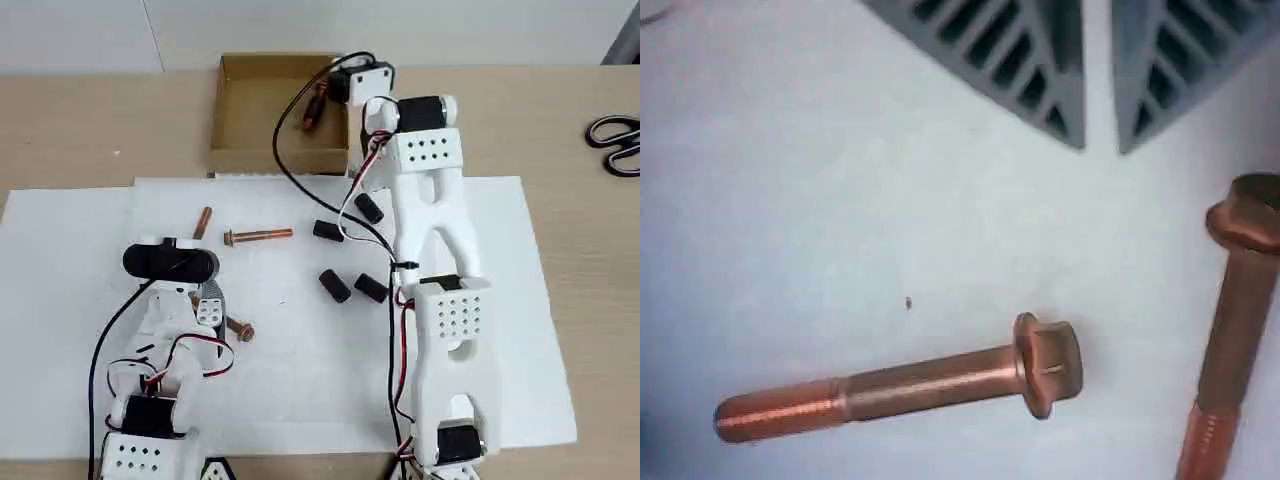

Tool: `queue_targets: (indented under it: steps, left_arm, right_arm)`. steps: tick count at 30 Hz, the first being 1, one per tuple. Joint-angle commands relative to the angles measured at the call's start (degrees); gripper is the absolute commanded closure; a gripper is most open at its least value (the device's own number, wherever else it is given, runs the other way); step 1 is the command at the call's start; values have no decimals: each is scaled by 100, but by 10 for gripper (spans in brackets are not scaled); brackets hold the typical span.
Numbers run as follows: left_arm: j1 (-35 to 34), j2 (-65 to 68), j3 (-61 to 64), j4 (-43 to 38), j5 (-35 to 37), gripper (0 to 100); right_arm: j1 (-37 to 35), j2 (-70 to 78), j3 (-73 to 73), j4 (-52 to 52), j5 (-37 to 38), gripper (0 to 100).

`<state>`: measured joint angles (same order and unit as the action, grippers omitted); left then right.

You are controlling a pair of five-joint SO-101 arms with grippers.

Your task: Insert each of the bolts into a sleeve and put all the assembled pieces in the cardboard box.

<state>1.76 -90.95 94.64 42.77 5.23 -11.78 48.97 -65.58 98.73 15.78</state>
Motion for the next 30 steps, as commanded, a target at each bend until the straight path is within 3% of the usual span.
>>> queue_targets:
  steps: [1, 9, 30]
  left_arm:
    - [-26, -62, -31, -141, -9, 994]
    - [-26, -62, -31, -141, -9, 994]
    - [-26, -62, -31, -141, -9, 994]
  right_arm:
    - [-110, -66, -9, 48, 123, 919]
    - [-277, 251, -9, 57, 114, 814]
    - [-338, 989, -44, -13, 123, 846]
